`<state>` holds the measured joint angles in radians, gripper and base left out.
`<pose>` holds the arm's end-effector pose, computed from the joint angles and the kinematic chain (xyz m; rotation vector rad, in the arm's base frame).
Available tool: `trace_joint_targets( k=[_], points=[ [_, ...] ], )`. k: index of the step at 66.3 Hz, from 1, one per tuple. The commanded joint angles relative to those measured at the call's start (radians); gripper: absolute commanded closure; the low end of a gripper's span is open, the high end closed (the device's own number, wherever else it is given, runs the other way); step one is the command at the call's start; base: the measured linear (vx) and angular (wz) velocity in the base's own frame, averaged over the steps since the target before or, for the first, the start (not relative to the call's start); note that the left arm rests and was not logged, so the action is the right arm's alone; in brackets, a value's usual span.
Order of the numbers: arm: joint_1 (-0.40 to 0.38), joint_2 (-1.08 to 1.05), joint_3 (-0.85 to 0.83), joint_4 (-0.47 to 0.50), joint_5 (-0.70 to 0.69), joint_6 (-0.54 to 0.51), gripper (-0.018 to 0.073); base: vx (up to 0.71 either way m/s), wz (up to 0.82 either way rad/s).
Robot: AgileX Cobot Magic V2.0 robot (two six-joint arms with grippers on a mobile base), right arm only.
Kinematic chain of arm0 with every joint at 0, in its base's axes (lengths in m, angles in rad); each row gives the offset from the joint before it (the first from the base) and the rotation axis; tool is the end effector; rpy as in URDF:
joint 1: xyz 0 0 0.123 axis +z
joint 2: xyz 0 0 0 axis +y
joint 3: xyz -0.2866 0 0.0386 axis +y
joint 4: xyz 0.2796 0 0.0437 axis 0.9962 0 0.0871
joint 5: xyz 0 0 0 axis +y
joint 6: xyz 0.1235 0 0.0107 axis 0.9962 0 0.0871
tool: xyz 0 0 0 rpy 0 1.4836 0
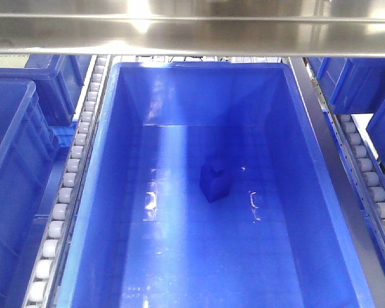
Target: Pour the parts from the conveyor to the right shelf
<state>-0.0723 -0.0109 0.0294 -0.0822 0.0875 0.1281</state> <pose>0.1169 -0.0094 0.1946 0.0997 1.5862 -0.0261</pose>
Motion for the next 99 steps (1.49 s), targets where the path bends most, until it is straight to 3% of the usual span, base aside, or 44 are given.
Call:
trace_joint_targets(
  k=[1,36,99],
  points=[
    [0.004,-0.005,0.018,-0.013,-0.121,-0.008,0.0568,0.0,0.0],
    [0.004,-0.005,0.018,-0.009,-0.128,-0.067,0.0568,0.0,0.0],
    [0.004,-0.005,0.018,0.009,-0.123,-0.065,0.0568,0.0,0.0]
  ],
)
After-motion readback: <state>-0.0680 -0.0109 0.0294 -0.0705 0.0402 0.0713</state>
